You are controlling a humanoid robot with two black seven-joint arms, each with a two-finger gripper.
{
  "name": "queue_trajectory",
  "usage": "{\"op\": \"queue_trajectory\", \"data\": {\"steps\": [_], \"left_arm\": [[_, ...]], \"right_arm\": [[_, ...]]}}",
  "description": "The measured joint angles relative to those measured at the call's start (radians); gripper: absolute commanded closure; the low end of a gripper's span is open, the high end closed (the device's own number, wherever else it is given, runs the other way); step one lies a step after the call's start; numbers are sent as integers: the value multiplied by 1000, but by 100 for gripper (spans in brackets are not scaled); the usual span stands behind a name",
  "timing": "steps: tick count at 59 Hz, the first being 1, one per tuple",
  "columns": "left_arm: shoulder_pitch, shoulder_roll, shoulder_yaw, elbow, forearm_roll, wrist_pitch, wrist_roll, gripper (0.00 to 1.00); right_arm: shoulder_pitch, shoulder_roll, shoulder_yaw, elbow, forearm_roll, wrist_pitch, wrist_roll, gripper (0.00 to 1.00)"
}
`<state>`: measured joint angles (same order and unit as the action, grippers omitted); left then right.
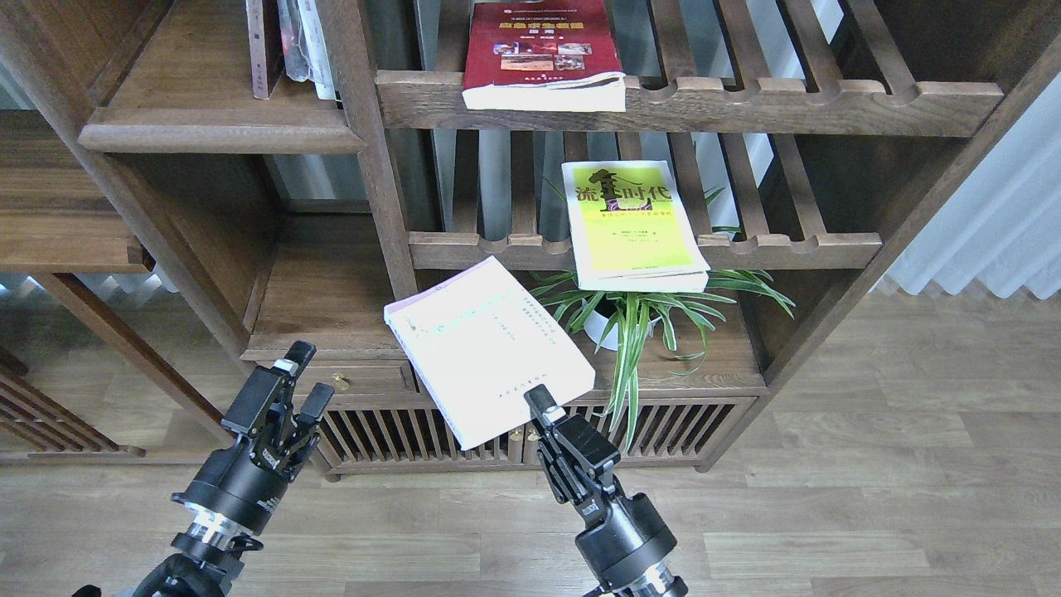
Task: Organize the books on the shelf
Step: 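Grasp the white book's edge with the left gripper from the right gripper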
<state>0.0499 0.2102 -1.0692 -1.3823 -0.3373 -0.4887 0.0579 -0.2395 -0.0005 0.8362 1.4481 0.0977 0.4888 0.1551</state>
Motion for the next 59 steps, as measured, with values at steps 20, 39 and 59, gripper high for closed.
{"op": "queue_trajectory", "data": {"steps": [20,39,59], "left_arm": [[-31,-51,56,0,3,0,2,0],[-38,-43,72,0,8,0,-4,0],[-98,64,148,1,-16,0,34,1]], "right_arm": [[5,1,0,-14,-14,0,-2,97],[5,1,-16,-15,-15,0,-18,97],[6,0,-44,-13,-13,0,-28,96]]}}
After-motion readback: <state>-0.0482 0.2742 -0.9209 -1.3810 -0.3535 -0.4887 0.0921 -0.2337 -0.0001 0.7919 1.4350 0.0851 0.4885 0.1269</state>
